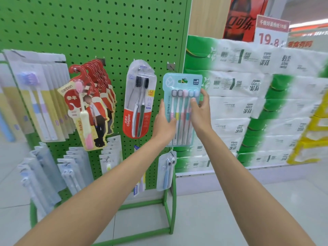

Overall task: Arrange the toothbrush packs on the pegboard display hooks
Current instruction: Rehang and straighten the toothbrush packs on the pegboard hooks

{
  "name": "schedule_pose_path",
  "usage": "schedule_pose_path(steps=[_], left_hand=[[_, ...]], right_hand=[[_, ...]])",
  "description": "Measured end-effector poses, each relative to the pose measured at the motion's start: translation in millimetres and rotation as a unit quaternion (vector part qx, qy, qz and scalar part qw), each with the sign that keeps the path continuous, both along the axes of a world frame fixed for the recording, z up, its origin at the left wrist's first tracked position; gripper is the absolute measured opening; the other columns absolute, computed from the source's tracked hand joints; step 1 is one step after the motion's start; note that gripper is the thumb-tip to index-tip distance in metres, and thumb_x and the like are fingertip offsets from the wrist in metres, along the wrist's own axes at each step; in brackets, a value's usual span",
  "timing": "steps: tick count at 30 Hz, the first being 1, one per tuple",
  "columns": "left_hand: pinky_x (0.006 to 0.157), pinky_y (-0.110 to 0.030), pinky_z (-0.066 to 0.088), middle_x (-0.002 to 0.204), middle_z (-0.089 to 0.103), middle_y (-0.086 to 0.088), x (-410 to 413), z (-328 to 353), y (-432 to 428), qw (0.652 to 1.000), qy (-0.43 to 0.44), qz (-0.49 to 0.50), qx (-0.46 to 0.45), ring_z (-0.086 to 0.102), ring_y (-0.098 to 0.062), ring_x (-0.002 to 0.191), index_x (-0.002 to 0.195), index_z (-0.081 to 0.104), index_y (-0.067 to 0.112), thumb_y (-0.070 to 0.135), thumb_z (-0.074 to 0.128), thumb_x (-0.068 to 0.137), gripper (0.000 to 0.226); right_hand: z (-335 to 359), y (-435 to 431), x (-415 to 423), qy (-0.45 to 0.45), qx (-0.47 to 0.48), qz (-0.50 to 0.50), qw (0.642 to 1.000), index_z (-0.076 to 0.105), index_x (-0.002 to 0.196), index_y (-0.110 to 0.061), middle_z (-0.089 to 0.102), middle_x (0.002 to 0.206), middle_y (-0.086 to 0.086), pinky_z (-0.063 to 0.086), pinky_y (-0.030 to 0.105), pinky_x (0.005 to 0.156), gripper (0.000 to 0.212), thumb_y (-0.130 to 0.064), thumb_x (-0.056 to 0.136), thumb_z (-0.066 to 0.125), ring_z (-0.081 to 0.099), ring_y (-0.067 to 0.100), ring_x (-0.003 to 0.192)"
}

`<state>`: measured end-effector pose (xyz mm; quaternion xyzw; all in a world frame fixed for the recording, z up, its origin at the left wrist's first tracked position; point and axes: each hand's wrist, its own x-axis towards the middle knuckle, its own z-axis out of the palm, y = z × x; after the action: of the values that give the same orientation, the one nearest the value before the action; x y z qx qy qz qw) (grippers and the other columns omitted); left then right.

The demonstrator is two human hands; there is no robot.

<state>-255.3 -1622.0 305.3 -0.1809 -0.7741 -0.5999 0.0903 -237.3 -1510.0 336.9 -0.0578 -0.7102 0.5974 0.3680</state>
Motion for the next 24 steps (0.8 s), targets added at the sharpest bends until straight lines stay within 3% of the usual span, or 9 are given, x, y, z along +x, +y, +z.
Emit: schedule_pose_path(steps=[4, 7, 9, 13, 17, 19, 21, 24], left_hand=[[0.108, -0.046, 0.042, 0.146, 0.045, 0.004, -4, -5, -2, 1.000, -0.001, -0.026, 0.014, 0.047, -0.015, 0.131, 0.153, 0.014, 0.040, 0.030, 0.046, 0.099, 0.064], [0.111, -0.046, 0.040, 0.148, 0.043, 0.004, -5, -6, -5, 0.999, 0.008, -0.040, 0.018, 0.044, -0.015, 0.134, 0.154, 0.014, 0.037, 0.030, 0.047, 0.099, 0.065], [0.111, -0.045, 0.040, 0.149, 0.043, 0.005, -3, -5, -6, 0.999, 0.014, -0.047, 0.015, 0.044, -0.014, 0.134, 0.154, 0.015, 0.035, 0.029, 0.047, 0.099, 0.064], [0.105, -0.031, 0.038, 0.141, 0.042, 0.015, 7, -6, -12, 0.999, -0.014, -0.038, -0.009, 0.043, -0.007, 0.126, 0.152, 0.026, 0.025, 0.021, 0.048, 0.101, 0.056], [0.112, -0.044, 0.036, 0.149, 0.042, 0.000, 15, -25, -25, 0.995, -0.071, -0.018, -0.073, 0.042, -0.022, 0.137, 0.152, 0.029, 0.022, 0.032, 0.051, 0.099, 0.058], [0.108, -0.034, 0.037, 0.146, 0.045, -0.002, 29, -33, -36, 0.993, -0.092, 0.010, -0.078, 0.044, -0.021, 0.134, 0.148, 0.036, 0.014, 0.025, 0.049, 0.102, 0.049], [0.102, -0.033, 0.039, 0.141, 0.051, -0.004, 41, -42, -54, 0.991, -0.096, 0.051, -0.074, 0.049, -0.021, 0.128, 0.139, 0.047, 0.012, 0.021, 0.049, 0.102, 0.038], [0.084, -0.032, 0.049, 0.115, 0.065, -0.003, 47, -61, -85, 0.988, -0.111, 0.088, -0.064, 0.061, -0.022, 0.104, 0.108, 0.065, 0.010, 0.016, 0.053, 0.098, 0.017]], right_hand=[[-5, 6, -1, -0.023, 0.025, 0.006, 0.999, 0.033, 0.149, -0.022, 0.059, 0.105, -0.002, 0.047, 0.022, 0.075, 0.048, -0.014, 0.101, 0.037, 0.059, 0.005, 0.089], [-8, 9, 0, -0.039, 0.039, 0.007, 0.998, 0.033, 0.149, -0.023, 0.057, 0.102, -0.004, 0.043, 0.016, 0.070, 0.048, -0.014, 0.102, 0.038, 0.057, 0.000, 0.085], [-10, 8, 4, -0.048, 0.040, 0.010, 0.998, 0.033, 0.148, -0.022, 0.059, 0.108, -0.002, 0.043, 0.016, 0.072, 0.047, -0.016, 0.102, 0.040, 0.057, -0.001, 0.088], [-13, 9, 12, -0.074, 0.015, 0.011, 0.997, 0.029, 0.152, -0.016, 0.051, 0.137, 0.006, 0.043, 0.028, 0.094, 0.051, -0.021, 0.103, 0.044, 0.054, 0.011, 0.109], [-24, 3, 27, -0.113, 0.009, -0.022, 0.993, 0.037, 0.147, -0.017, 0.044, 0.146, 0.006, 0.041, 0.033, 0.102, 0.049, -0.019, 0.100, 0.050, 0.047, 0.020, 0.129], [-33, -2, 37, -0.129, 0.020, -0.043, 0.990, 0.049, 0.135, -0.015, 0.053, 0.133, 0.007, 0.045, 0.032, 0.095, 0.039, -0.012, 0.096, 0.053, 0.054, 0.021, 0.118], [-44, -12, 48, -0.149, 0.045, -0.044, 0.987, 0.061, 0.118, -0.011, 0.061, 0.110, 0.004, 0.046, 0.023, 0.076, 0.025, -0.007, 0.093, 0.055, 0.059, 0.020, 0.100], [-65, -41, 60, -0.179, 0.094, 0.011, 0.979, 0.068, 0.097, -0.009, 0.064, 0.089, 0.000, 0.044, 0.014, 0.060, 0.013, -0.003, 0.091, 0.058, 0.060, 0.014, 0.080]])
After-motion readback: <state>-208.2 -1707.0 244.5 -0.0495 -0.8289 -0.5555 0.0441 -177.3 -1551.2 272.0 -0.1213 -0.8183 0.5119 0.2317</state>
